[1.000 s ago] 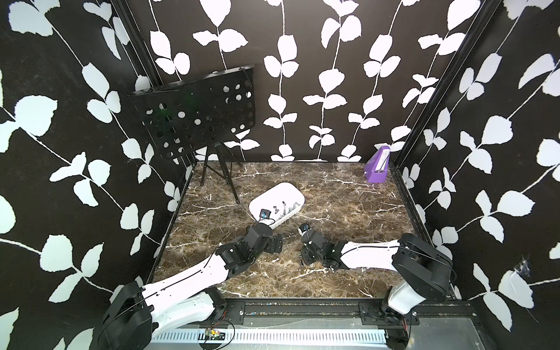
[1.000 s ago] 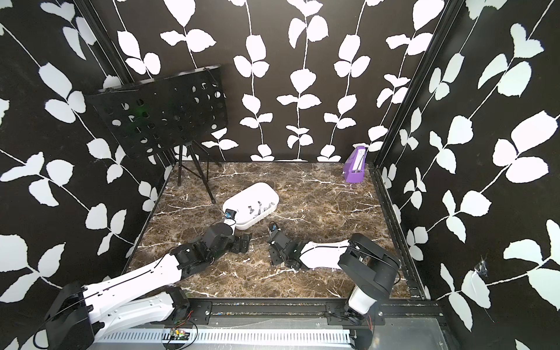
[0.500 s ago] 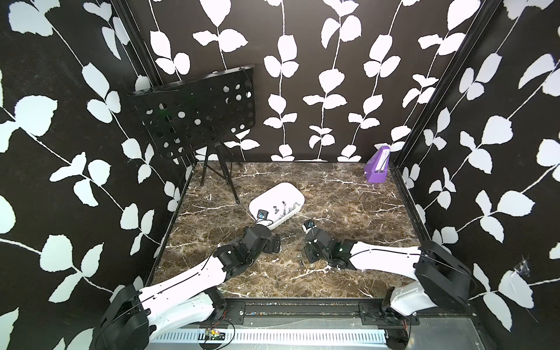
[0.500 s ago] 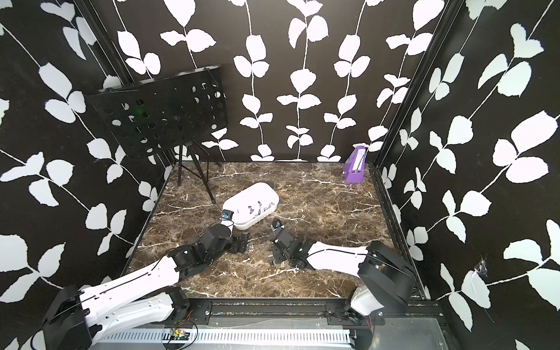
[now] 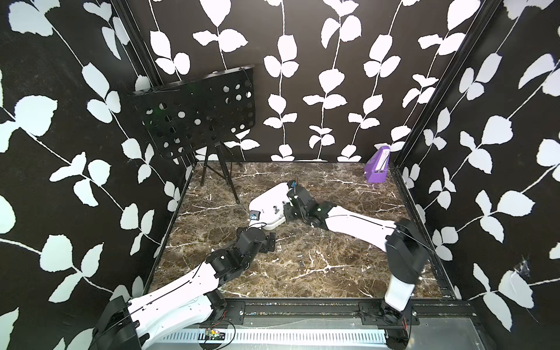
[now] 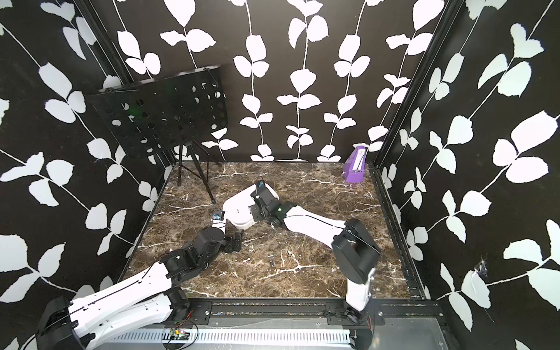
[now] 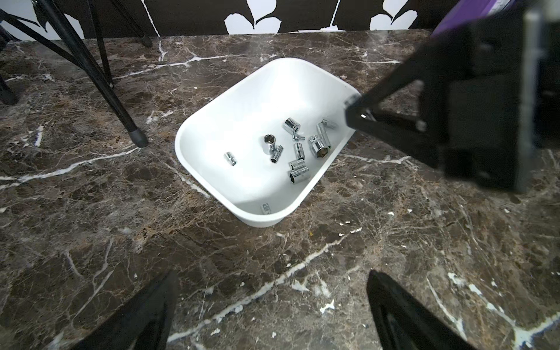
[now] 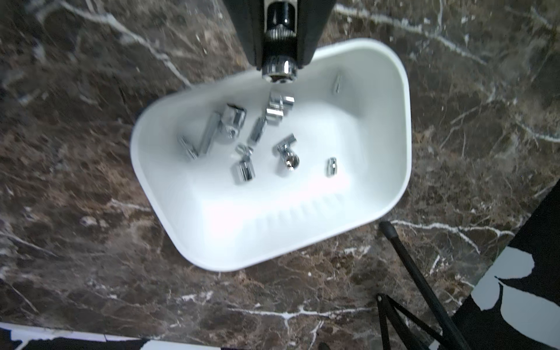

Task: Put the socket on the desktop into the storage box
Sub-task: Place the socket head in the storage box, then pick up the socket head from the center of the board.

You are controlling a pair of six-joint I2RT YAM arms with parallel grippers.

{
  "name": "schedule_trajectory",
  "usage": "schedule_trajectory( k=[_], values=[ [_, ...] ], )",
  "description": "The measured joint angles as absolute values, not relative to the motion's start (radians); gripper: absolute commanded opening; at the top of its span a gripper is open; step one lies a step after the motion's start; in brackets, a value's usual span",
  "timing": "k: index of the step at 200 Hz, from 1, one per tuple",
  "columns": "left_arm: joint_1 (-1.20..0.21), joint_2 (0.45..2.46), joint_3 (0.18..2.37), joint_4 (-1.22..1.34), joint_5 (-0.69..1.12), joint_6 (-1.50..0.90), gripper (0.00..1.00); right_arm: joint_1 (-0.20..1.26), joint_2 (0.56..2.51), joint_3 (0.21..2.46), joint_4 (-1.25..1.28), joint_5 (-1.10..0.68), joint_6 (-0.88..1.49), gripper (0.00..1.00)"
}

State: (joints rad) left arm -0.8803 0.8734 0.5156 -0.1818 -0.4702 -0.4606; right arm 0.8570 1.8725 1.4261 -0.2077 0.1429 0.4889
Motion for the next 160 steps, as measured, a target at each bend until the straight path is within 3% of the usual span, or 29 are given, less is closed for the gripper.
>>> schedule_trajectory(
  k=[35,89,132,160],
  values=[
    [-0.880,0.873,0.515,-0.182,-0.471,-0.468,0.97,0.833,2.028,1.580,-0.244,0.107,0.510,0.16],
    [-0.880,0.859,0.514,-0.182,-0.472,-0.475,0.97,0.815,2.098,1.673,-0.327,0.087,0.527,0.45],
    [-0.880,0.858,0.513,-0.181,-0.462,-0.474,0.97,0.814,2.057,1.684,-0.352,0.085,0.511,0.46],
    [-0.880,0.860,0.508,-0.176,-0.430,-0.467,0.97,0.818,1.855,1.489,-0.333,0.096,0.505,0.46]
  ],
)
